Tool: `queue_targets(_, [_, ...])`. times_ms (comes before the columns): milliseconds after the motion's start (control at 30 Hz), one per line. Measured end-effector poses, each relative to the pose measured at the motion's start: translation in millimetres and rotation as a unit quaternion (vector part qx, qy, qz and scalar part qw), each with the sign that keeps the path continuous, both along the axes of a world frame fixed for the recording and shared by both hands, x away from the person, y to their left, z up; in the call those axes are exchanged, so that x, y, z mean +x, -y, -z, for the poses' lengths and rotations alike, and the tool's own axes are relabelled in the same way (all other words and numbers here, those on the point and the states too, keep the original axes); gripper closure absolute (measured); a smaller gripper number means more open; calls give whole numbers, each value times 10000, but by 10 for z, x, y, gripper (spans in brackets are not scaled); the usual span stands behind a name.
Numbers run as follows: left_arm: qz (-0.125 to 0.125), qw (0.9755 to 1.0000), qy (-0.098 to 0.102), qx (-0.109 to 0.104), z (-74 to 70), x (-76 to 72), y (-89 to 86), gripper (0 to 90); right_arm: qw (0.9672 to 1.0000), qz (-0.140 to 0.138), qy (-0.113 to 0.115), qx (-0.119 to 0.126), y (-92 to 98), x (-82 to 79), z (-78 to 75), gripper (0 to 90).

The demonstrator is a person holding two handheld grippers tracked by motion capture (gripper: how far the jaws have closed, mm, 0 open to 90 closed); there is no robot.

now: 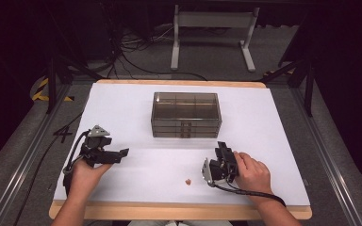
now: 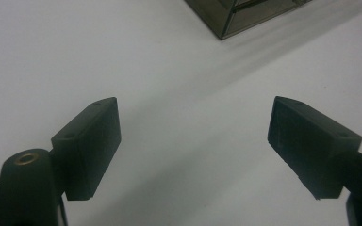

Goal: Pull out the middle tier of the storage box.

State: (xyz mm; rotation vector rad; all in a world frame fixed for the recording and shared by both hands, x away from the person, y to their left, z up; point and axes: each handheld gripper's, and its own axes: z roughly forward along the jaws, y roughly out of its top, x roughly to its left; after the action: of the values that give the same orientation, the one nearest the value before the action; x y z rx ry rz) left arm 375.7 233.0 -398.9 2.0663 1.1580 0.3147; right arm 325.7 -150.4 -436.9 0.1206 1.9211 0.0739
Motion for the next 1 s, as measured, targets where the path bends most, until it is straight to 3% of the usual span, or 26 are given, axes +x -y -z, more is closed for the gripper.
queue_targets(367, [-2, 10000, -21, 25, 12, 8, -2, 181, 9996, 68, 7, -283, -166, 4, 35, 676])
queue_targets(567, [-34, 9999, -23, 103, 14, 10, 5, 185, 9995, 35, -26, -314, -258, 7, 35, 687])
queue_targets(1000, [-77, 9999, -54, 39, 12, 15, -25, 194, 9990, -72, 97, -424, -427, 60, 17, 690])
